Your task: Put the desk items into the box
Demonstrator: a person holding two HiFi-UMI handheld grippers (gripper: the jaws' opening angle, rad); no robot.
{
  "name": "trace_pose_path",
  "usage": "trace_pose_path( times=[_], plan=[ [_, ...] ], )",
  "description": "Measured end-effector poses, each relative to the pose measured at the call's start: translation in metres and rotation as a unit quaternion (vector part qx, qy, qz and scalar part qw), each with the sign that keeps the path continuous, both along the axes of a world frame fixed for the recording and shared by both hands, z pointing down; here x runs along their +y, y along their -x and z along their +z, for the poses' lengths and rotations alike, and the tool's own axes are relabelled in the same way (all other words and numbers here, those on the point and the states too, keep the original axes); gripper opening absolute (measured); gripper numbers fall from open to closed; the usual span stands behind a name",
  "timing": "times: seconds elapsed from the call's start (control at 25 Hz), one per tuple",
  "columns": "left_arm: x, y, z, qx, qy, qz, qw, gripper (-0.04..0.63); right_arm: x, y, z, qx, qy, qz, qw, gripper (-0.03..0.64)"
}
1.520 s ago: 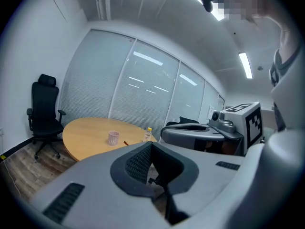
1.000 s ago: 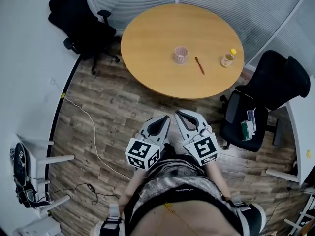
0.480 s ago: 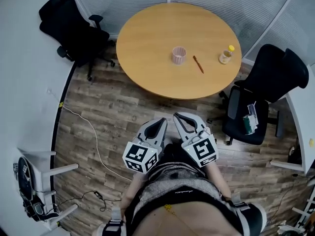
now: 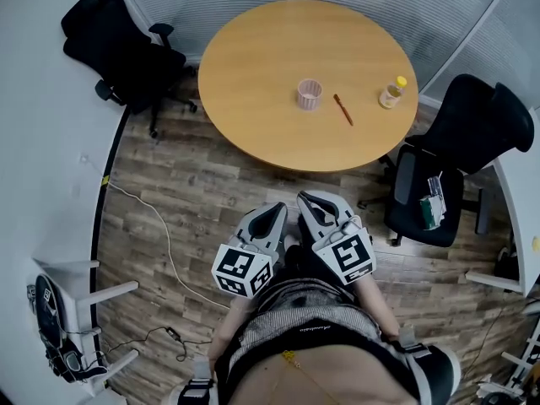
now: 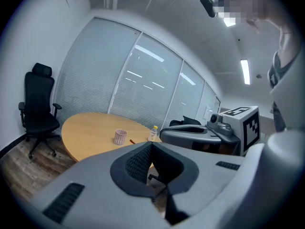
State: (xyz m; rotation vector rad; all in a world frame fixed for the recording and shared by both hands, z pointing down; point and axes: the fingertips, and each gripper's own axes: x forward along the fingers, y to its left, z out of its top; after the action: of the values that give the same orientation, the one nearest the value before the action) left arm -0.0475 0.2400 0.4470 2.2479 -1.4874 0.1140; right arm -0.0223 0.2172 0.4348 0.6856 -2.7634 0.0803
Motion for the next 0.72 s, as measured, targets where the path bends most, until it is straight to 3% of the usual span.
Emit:
trace_pose_path(
  times=[0.72],
  plan=[
    [-0.108,0.005,-0.01,-0.025,-0.012,-0.024,0.9993,-0.003,-0.109,0.004,-0.014,-0.016,-0.004,-0.014,1.0,0.023]
  ],
)
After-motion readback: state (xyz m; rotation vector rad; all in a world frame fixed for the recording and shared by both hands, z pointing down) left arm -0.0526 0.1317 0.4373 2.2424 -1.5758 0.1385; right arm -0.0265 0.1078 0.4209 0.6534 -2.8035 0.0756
